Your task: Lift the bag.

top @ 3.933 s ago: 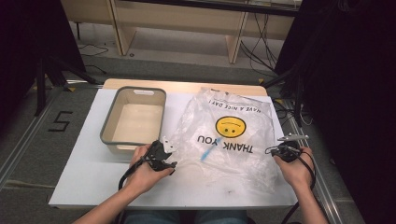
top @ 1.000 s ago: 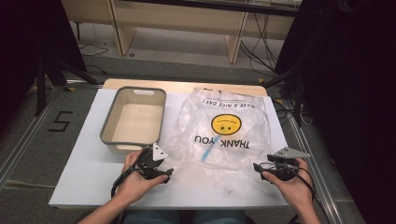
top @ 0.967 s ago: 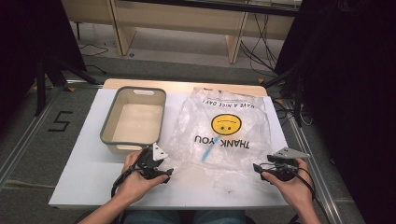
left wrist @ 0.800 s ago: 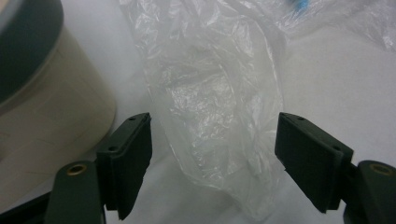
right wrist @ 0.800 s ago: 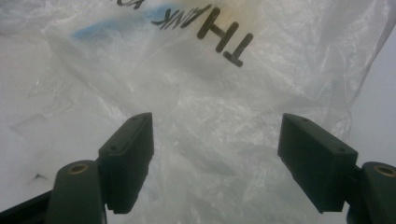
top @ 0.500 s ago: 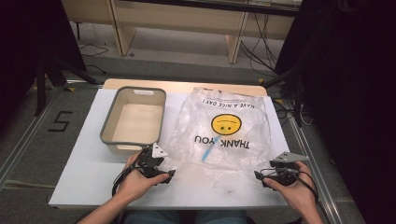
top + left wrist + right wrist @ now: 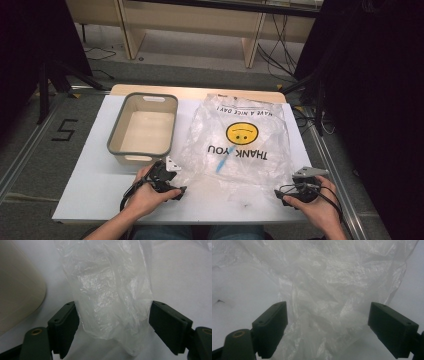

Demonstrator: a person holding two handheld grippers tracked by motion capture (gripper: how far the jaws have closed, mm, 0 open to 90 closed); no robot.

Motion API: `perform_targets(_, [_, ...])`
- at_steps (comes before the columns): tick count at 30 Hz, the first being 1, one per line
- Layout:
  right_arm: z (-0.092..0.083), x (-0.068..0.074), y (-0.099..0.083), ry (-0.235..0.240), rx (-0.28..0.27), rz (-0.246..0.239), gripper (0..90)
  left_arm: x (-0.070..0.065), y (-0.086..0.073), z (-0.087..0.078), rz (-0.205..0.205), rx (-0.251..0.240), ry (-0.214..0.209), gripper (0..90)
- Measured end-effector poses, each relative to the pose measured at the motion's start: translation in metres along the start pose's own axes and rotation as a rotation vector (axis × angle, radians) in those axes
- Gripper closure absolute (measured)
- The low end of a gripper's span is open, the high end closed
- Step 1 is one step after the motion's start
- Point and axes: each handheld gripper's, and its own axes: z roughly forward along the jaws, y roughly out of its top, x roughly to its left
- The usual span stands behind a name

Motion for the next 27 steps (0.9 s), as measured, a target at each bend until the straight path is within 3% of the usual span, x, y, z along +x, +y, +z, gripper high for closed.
perform_targets(12, [0.006, -0.001, -0.006, 0.025, 0.072, 0.017, 18.5, 0.002, 0.001, 0.004, -0.014, 0.026, -0.011, 26.2])
perform_targets(17, [0.011, 0.004, -0.008, 0.058, 0.135, 0.003, 18.5, 0.0, 0.003, 0.002, -0.022, 0.035, -0.003, 32.7])
perform_targets(20, [0.009, 0.006, -0.007, 0.069, 0.146, -0.007, 18.7, -0.002, 0.003, 0.002, -0.02, 0.035, -0.002, 37.5])
perform_targets(23, [0.006, 0.005, -0.008, 0.073, 0.132, -0.001, 18.0, -0.003, 0.003, 0.001, -0.018, 0.036, -0.005, 39.3])
perform_targets(27, [-0.007, 0.003, -0.004, 0.063, 0.069, 0.015, 18.1, -0.003, 0.003, 0.002, -0.017, 0.033, -0.004, 40.0])
